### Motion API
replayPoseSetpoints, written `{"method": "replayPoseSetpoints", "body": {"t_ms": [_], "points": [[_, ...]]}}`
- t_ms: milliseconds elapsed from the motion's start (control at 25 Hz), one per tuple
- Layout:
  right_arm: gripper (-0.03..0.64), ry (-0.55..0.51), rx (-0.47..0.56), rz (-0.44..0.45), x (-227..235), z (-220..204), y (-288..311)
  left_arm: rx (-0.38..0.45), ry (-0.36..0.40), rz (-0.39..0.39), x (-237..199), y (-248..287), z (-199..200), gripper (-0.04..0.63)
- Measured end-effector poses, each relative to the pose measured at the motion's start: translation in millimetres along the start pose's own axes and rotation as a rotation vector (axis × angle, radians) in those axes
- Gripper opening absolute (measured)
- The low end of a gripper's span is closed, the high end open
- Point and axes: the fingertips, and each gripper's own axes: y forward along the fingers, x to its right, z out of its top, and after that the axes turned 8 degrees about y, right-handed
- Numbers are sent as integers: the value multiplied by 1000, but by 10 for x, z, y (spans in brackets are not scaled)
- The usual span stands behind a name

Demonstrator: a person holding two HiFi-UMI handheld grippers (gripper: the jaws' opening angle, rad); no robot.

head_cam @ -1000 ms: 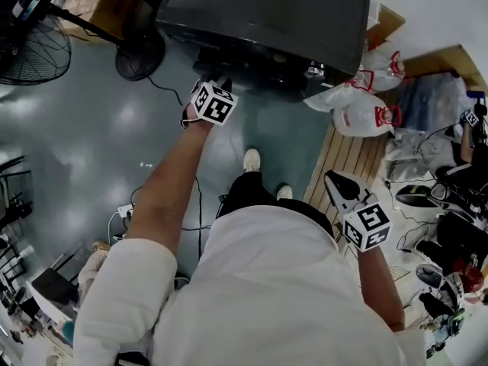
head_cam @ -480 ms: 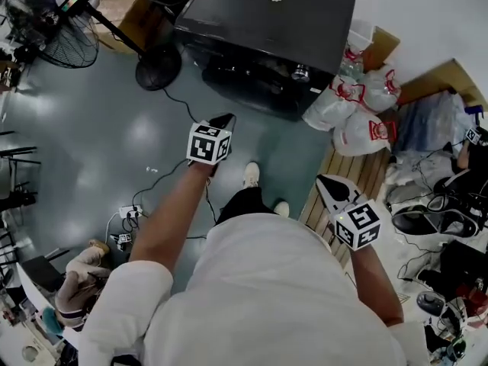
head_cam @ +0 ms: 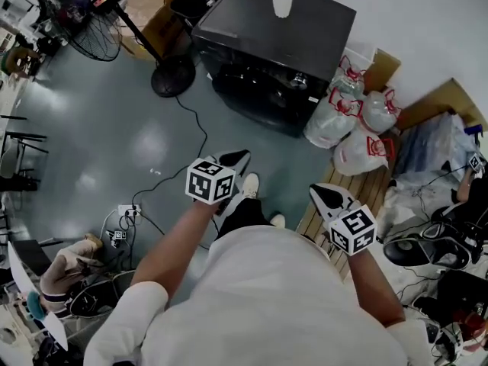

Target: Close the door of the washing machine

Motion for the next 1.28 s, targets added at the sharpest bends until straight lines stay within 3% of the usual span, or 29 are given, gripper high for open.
{"method": "replayPoseSetpoints", "body": {"t_ms": [200, 480, 1280], "points": [[8, -30, 1, 31, -110, -96, -147, 56, -32, -54, 542, -287, -22, 21], [8, -51, 1, 44, -244, -208, -350, 62, 5, -102, 1074, -528, -72, 21], [8, -82, 33, 35, -309, -245, -545, 58, 42, -114, 1366, -562, -109, 21]]}}
